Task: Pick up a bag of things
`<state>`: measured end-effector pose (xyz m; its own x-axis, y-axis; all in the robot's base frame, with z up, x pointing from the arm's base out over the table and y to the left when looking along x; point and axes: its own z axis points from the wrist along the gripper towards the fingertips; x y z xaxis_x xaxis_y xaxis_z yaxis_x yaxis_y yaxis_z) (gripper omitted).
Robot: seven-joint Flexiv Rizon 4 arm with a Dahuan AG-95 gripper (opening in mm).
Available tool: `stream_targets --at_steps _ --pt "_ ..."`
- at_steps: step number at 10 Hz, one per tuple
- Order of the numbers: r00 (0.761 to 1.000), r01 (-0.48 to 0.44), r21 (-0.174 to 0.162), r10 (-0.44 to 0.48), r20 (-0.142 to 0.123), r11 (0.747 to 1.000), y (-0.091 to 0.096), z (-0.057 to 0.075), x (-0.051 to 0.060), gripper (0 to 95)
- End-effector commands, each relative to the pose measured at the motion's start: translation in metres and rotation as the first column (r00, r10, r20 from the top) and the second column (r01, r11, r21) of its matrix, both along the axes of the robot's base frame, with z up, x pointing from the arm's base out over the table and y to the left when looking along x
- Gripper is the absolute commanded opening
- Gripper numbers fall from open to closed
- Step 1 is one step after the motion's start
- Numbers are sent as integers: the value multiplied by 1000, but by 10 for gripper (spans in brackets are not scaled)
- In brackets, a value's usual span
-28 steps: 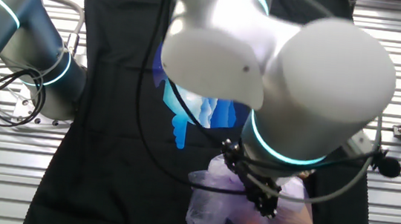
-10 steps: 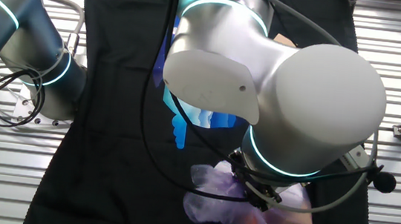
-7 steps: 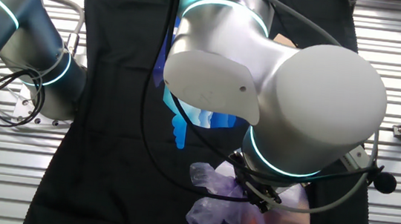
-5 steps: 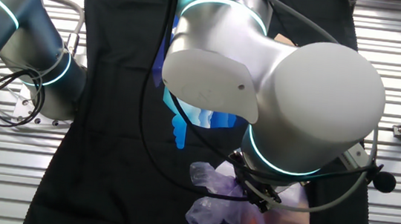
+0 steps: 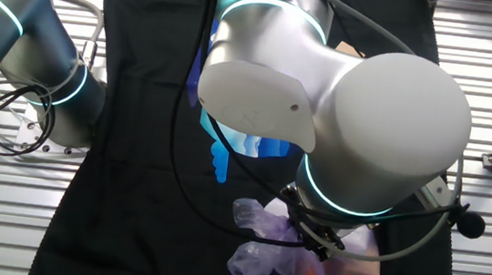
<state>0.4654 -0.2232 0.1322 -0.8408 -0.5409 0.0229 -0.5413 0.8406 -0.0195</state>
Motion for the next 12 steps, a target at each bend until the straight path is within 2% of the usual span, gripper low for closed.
stream_targets --at_steps 1,12 --pt "1000 2 3 -2 1 1000 0 0 0 0" --pt "1000 24 11 -24 8 1000 0 3 3 0"
